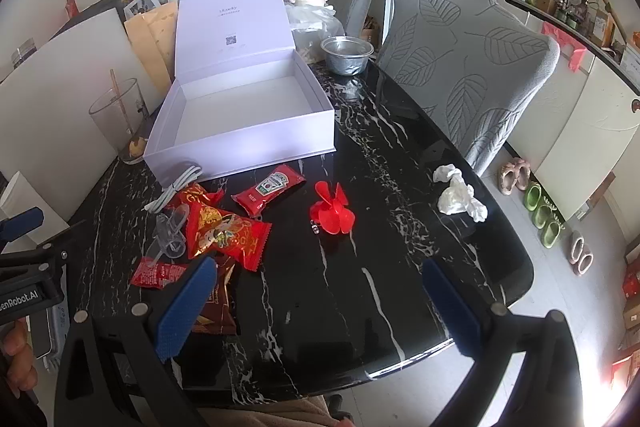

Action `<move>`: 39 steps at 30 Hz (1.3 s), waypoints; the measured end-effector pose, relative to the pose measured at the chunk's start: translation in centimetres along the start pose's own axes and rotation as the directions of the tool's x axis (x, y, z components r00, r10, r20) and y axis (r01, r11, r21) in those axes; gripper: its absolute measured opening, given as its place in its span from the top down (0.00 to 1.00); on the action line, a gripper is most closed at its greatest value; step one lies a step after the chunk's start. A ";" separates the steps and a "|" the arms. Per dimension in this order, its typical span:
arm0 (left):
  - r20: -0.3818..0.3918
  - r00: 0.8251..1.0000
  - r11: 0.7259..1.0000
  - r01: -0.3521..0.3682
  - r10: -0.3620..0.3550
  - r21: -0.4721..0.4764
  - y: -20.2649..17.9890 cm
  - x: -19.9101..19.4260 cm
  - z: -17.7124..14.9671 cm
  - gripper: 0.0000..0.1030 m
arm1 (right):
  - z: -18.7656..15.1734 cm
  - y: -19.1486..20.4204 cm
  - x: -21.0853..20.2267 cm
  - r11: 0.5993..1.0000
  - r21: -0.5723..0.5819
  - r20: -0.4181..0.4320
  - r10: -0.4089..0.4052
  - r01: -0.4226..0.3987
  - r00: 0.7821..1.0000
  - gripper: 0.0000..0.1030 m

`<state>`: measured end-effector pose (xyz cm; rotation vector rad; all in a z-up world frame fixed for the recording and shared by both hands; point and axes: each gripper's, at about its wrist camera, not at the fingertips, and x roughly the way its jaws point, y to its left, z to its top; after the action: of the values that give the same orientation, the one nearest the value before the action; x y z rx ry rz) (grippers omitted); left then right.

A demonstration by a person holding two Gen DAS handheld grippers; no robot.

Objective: Organize objects
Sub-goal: 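Move both tools toward the snack packets on the table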

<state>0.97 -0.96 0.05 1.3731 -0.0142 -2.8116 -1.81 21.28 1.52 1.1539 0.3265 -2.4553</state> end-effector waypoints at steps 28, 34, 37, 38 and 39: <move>-0.006 1.000 1.000 0.001 -0.001 0.011 -0.2 0.0 -0.2 0.00 | -0.2 0.2 0.0 1.000 -0.007 0.001 0.017 -0.017 1.000 0.00; -0.002 1.000 1.000 0.003 -0.003 0.014 -0.5 -0.6 -0.7 0.00 | -0.5 0.1 -0.2 1.000 -0.009 0.005 0.022 -0.022 1.000 0.00; 0.002 1.000 1.000 0.005 -0.005 0.013 -0.5 -1.0 -1.1 0.00 | -1.0 0.0 -0.6 1.000 -0.011 0.009 0.030 -0.030 1.000 0.00; 0.003 1.000 1.000 0.005 -0.005 0.013 -0.5 -1.1 -1.2 0.00 | -1.2 0.0 -0.8 0.999 -0.011 0.010 0.031 -0.030 0.999 0.00; 0.004 1.000 1.000 0.005 -0.005 0.013 -0.5 -1.2 -1.4 0.00 | -1.3 0.0 -0.9 0.999 -0.012 0.010 0.031 -0.031 0.999 0.00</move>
<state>2.83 -0.49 0.16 1.3725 -0.0286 -2.8230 -0.43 22.02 1.35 1.1327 0.3171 -2.4284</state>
